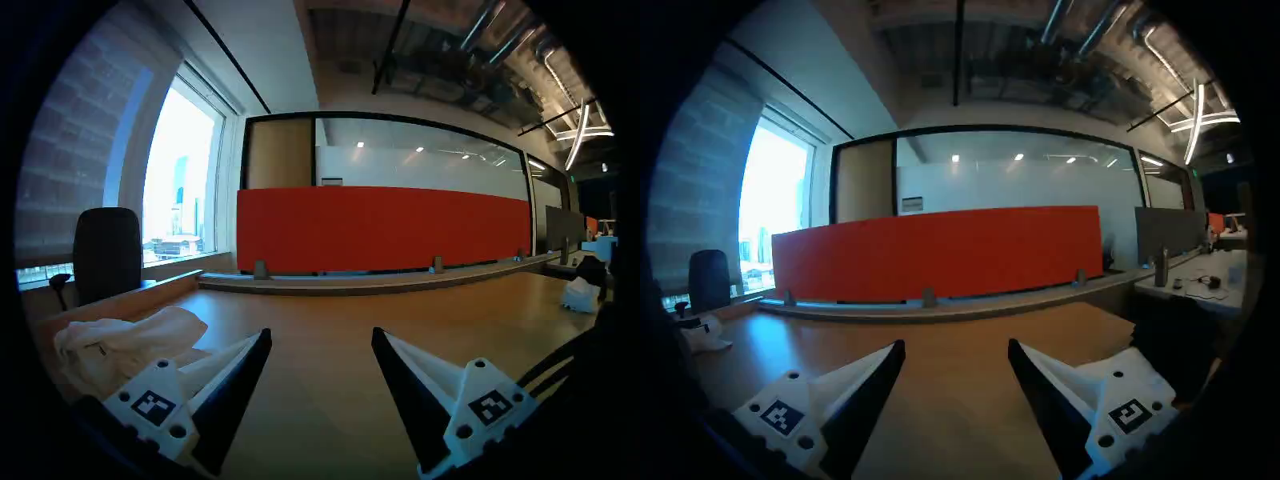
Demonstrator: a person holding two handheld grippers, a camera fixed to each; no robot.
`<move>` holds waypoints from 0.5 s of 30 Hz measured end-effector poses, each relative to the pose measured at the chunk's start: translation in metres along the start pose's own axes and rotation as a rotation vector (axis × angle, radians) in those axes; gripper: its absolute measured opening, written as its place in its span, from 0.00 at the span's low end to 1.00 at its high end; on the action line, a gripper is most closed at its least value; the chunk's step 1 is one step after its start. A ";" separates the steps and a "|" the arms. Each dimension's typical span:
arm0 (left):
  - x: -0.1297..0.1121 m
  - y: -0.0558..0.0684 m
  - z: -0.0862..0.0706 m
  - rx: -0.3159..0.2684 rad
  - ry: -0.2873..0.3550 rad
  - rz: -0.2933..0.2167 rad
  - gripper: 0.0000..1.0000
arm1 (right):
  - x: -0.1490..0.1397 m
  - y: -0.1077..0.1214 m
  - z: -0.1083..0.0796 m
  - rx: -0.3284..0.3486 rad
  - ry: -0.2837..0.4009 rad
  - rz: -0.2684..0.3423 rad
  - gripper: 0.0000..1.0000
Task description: Fold towel
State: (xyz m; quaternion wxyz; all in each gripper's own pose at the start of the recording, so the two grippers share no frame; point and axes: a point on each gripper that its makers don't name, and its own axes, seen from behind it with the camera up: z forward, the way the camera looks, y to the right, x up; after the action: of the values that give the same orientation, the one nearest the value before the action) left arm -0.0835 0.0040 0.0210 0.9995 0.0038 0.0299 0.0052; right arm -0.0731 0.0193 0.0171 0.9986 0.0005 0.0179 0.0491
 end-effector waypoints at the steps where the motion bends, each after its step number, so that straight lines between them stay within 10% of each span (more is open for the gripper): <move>1: 0.000 0.000 0.000 0.000 0.000 0.000 0.93 | -0.002 0.001 0.000 0.001 0.001 0.001 0.99; 15: 0.000 0.000 0.000 0.000 0.000 0.000 0.93 | -0.027 -0.004 0.002 0.037 -0.012 0.016 0.99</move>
State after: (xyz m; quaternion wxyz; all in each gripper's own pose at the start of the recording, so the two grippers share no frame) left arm -0.0833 0.0040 0.0208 0.9995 0.0038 0.0300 0.0052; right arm -0.0996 0.0131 0.0195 0.9981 0.0195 0.0126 0.0570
